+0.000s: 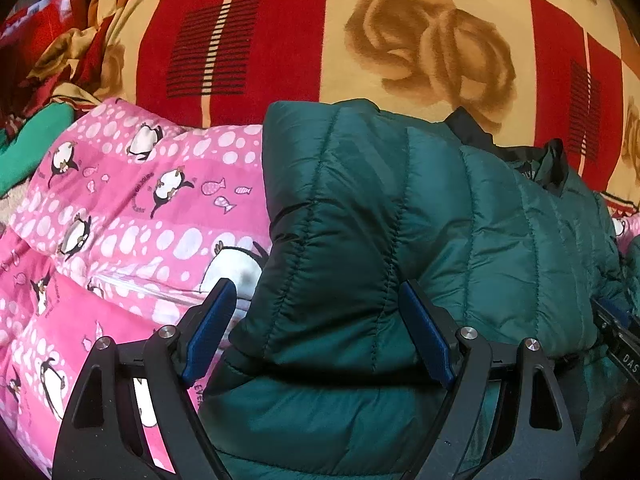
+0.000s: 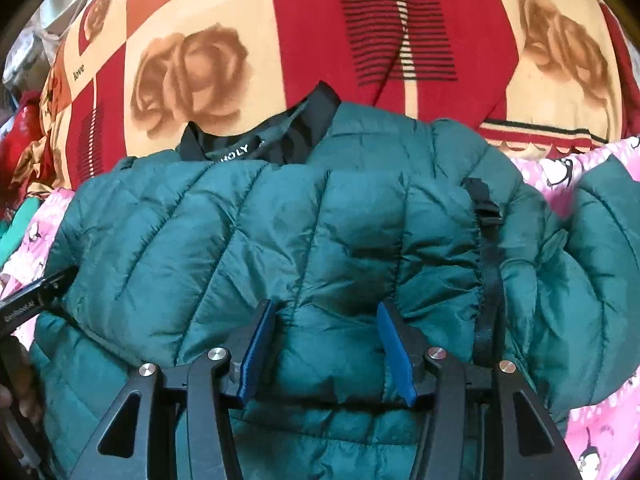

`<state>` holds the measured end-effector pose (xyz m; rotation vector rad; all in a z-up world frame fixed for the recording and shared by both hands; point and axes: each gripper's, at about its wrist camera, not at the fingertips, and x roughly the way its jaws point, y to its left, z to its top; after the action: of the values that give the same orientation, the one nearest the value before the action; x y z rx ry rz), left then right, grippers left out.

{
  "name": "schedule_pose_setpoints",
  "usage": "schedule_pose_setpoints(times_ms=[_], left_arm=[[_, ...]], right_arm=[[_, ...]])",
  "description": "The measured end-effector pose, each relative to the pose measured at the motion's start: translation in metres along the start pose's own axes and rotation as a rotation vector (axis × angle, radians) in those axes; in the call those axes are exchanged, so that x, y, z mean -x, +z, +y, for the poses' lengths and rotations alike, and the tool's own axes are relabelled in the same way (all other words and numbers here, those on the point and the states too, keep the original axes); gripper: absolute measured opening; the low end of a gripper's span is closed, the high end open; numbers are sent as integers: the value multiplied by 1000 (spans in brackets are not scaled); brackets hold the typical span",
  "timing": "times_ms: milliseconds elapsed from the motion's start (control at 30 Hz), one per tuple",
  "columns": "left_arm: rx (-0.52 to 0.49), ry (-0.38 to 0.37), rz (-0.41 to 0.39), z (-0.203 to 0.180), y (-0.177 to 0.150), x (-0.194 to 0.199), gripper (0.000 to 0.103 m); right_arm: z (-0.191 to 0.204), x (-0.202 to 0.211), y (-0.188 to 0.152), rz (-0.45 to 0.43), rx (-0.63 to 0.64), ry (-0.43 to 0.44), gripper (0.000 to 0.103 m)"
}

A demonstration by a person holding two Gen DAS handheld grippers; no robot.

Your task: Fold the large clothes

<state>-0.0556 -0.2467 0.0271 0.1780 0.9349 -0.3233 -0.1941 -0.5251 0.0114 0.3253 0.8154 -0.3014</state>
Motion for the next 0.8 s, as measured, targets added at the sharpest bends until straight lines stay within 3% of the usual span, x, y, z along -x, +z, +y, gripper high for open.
schedule_pose_setpoints(times_ms=[400, 800], left_arm=[[-4, 9, -8, -1, -2, 1, 84], [-18, 32, -35, -4, -3, 10, 84]], right_arm=[[-5, 27, 1, -57, -46, -20, 51], [-5, 12, -6, -9, -38, -44, 52]])
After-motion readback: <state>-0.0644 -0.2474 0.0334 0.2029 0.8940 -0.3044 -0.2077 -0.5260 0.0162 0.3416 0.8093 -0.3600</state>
